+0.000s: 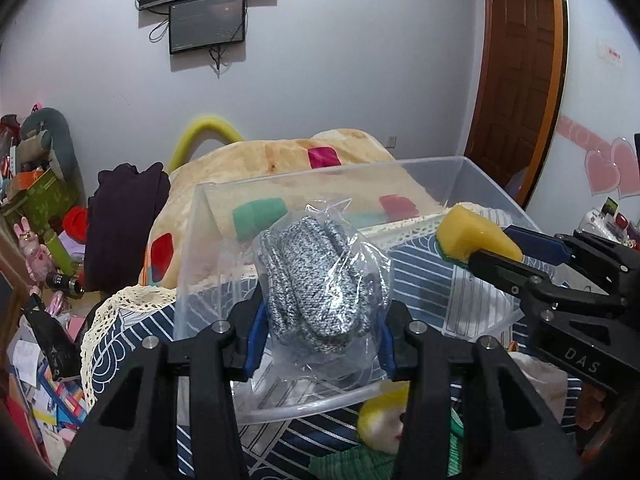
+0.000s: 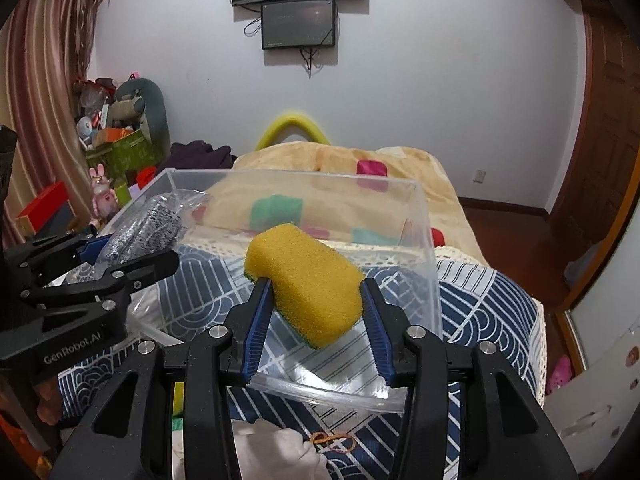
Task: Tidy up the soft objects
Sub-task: 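Drop the sock bag into the box with left tool while right tool drops the sponge, then grasp the yellow-haired doll with the left tool while the right tool grasps the white cloth, then release the doll into the box with left tool while right tool releases the cloth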
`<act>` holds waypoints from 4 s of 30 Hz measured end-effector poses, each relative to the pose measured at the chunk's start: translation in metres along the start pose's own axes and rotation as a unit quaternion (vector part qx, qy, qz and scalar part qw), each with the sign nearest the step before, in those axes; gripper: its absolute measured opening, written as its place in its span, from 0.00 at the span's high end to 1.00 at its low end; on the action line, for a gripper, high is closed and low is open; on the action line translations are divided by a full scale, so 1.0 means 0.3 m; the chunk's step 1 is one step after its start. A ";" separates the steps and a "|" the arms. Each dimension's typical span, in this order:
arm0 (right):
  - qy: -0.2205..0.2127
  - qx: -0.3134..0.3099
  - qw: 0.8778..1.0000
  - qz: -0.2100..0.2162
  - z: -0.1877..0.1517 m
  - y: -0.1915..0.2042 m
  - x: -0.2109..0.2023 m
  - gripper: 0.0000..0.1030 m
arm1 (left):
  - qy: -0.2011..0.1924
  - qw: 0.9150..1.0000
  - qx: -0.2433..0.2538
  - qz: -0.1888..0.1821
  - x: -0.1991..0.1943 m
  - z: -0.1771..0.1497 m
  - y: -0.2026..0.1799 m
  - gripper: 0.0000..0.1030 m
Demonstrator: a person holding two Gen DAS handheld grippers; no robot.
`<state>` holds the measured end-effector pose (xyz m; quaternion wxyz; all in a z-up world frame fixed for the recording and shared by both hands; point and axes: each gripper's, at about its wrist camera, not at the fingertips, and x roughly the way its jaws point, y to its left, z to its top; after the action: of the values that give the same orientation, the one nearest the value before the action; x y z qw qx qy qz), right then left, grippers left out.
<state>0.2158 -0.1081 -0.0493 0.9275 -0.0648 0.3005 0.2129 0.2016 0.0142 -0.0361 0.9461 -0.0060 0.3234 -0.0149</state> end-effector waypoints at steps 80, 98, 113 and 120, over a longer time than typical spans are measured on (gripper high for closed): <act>-0.084 -0.003 0.996 0.012 -0.117 0.019 -0.300 0.88 | -0.076 0.995 -0.026 -0.051 -0.311 -0.172 -0.022 0.60; -0.143 -0.019 0.989 -0.028 0.049 0.057 -0.229 0.88 | -0.071 0.997 -0.035 -0.021 -0.188 -0.011 0.044 0.60; -0.030 -0.051 0.998 -0.033 0.024 0.066 -0.013 0.86 | -0.008 0.999 -0.030 -0.009 -0.014 -0.031 0.048 0.56; -0.024 -0.055 0.998 -0.029 0.009 0.053 -0.035 0.53 | -0.017 1.000 -0.019 -0.005 -0.050 -0.043 0.023 0.34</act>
<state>0.2027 -0.0969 -0.0407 0.9351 -0.1196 0.2644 0.2033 0.1821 0.0216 -0.0373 0.9511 -0.0259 0.3074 -0.0134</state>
